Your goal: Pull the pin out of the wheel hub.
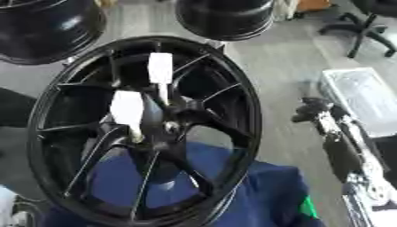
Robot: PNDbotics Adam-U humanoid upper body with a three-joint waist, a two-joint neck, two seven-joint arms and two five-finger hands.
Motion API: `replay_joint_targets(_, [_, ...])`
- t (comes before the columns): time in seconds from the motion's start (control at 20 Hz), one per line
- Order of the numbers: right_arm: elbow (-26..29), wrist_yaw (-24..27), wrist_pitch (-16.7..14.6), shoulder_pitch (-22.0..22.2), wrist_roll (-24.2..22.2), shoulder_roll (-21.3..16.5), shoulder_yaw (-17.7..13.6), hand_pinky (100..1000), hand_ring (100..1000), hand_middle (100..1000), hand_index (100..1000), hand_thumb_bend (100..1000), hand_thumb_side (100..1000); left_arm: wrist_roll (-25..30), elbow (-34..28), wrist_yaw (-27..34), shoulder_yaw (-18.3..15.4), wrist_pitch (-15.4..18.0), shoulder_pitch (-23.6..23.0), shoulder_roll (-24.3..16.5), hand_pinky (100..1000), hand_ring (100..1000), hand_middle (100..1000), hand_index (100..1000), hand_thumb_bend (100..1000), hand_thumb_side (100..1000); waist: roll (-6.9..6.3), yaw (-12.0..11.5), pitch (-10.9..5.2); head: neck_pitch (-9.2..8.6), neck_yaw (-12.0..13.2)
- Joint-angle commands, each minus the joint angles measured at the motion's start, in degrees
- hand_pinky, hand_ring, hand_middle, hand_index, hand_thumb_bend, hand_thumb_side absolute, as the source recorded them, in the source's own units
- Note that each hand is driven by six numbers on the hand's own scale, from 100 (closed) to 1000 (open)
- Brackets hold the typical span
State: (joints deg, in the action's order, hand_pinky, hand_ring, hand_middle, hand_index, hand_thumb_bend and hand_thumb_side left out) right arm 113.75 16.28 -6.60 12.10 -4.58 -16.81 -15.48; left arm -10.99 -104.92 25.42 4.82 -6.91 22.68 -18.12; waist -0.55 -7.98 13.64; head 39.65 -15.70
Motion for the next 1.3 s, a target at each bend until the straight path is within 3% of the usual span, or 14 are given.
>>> replay_joint_targets(0.05, [0.8, -0.5, -0.2, -0.1, 0.0, -0.3, -0.3, 974, 624, 602, 754, 100, 651, 0.2, -1.1, -0.1, -0.1, 0.1, 0.9, -1.3, 738, 954, 763, 751, 100, 677, 0.05, 0.1, -0.38, -0.16, 0.0])
replay_joint_targets(0.35, [0.8, -1.1, -0.2, -0.2, 0.4, 0.1, -0.5, 974, 623, 602, 754, 100, 658, 0.3, -1.1, -0.1, -0.1, 0.0, 1.4, -1.2, 738, 959, 767, 755, 100, 675, -0.09, 0.7, 0.12, -0.35, -0.2])
replay_joint_targets(0.6, [0.8, -2.5, -0.5, 0.2, 0.9, 1.0, -0.9, 974, 623, 602, 754, 100, 662, 1.1, -2.9, 0.9, 0.2, -0.2, 4.6, -2.3, 744, 973, 817, 780, 100, 659, -0.45, 1.6, 0.63, -0.16, -1.7])
replay_joint_targets(0.9, [0.8, -3.3, -0.9, 0.4, 1.2, 1.2, -1.1, 974, 622, 601, 753, 100, 660, 5.6, -8.8, 4.0, 3.3, -3.3, 12.8, -12.5, 745, 977, 820, 789, 100, 599, -0.99, 1.8, 0.73, -0.05, -2.7])
replay_joint_targets(1.3, [0.8, -4.4, -1.1, 1.1, 1.3, 1.1, -1.1, 974, 622, 601, 753, 100, 662, 15.9, -9.7, 3.6, 10.5, -8.4, 30.2, -24.8, 786, 1000, 855, 818, 100, 543, -1.75, 1.4, 0.51, -0.01, -3.2])
